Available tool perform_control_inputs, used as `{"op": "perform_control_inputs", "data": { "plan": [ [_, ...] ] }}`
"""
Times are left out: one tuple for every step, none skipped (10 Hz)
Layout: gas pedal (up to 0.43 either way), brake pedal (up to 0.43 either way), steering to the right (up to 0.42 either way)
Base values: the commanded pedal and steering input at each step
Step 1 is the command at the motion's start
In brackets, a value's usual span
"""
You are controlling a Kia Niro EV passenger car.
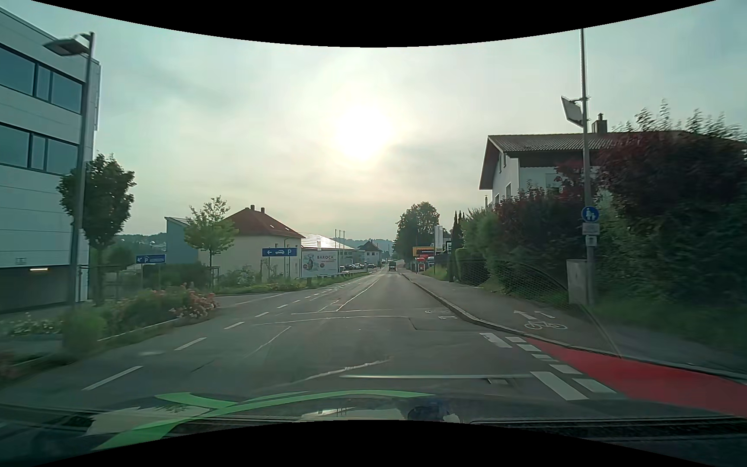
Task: Follow the waypoints while adhering to traffic rules and regulations
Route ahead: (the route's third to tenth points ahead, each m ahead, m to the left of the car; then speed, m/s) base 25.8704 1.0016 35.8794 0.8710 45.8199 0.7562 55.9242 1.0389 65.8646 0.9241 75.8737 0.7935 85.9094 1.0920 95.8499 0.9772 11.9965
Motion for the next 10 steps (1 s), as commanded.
{"op": "perform_control_inputs", "data": {
  "plan": [
    [0.118, 0.0, -0.005],
    [0.118, 0.0, -0.004],
    [0.118, 0.0, -0.004],
    [0.118, 0.0, -0.004],
    [0.118, 0.0, -0.003],
    [0.118, 0.0, -0.004],
    [0.118, 0.0, -0.004],
    [0.118, 0.0, -0.004],
    [0.118, 0.0, -0.004],
    [0.118, 0.0, -0.003]
  ]
}}
